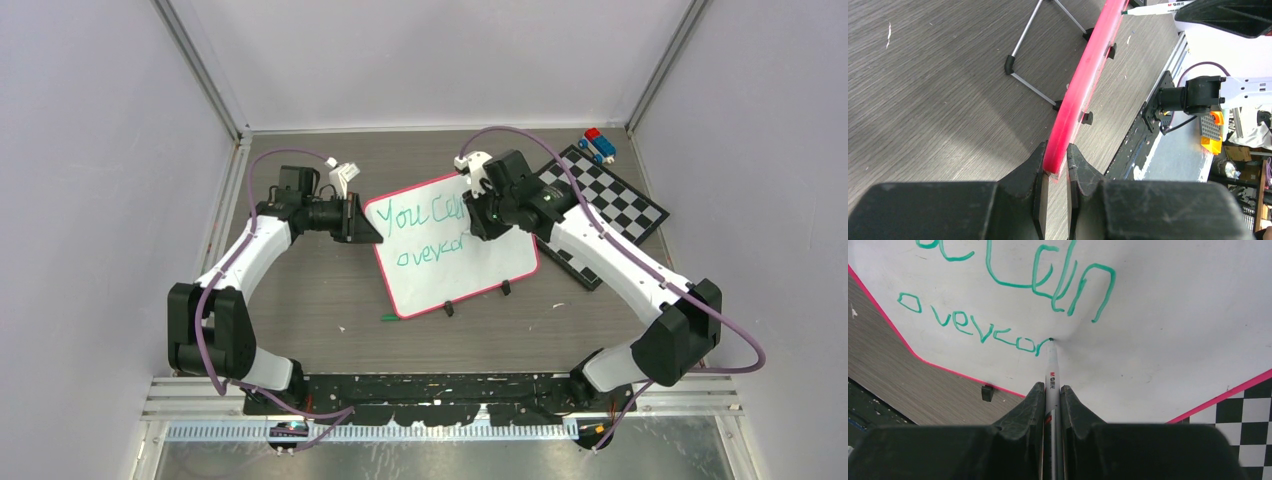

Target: Write a sentence on the whiteboard

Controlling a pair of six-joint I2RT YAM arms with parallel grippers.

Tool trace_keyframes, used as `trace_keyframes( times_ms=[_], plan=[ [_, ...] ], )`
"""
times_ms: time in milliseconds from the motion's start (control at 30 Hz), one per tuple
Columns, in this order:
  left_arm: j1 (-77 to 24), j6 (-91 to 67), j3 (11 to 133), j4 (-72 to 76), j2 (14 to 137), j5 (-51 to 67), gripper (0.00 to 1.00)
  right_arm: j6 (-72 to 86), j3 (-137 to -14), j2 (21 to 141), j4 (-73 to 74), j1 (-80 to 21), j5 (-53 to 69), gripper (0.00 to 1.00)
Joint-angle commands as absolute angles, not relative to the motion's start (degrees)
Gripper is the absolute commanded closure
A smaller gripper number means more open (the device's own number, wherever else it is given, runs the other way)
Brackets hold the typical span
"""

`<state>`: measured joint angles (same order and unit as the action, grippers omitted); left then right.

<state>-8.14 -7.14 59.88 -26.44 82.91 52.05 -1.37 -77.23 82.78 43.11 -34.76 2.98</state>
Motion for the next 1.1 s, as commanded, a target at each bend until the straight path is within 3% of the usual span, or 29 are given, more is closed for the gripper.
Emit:
trace_keyframes(
  times_ms=[0,400,1067],
  plan=[
    [-8.18,-6.59,60.99,-25.77,82.54,49.39,1.00,-1.83,-78.95,82.48,41.54,-33.69,1.92,1.00],
    [-8.17,-6.59,61.18,-25.64,82.95,49.48,1.00,-1.52,-73.57,80.96,42.75,-33.70,4.76,1.00],
    [-8.17,-6.50,61.22,-25.91,83.04,49.40,1.00,-2.74,-79.64,82.79,43.12,-32.80,2.90,1.00]
  ],
)
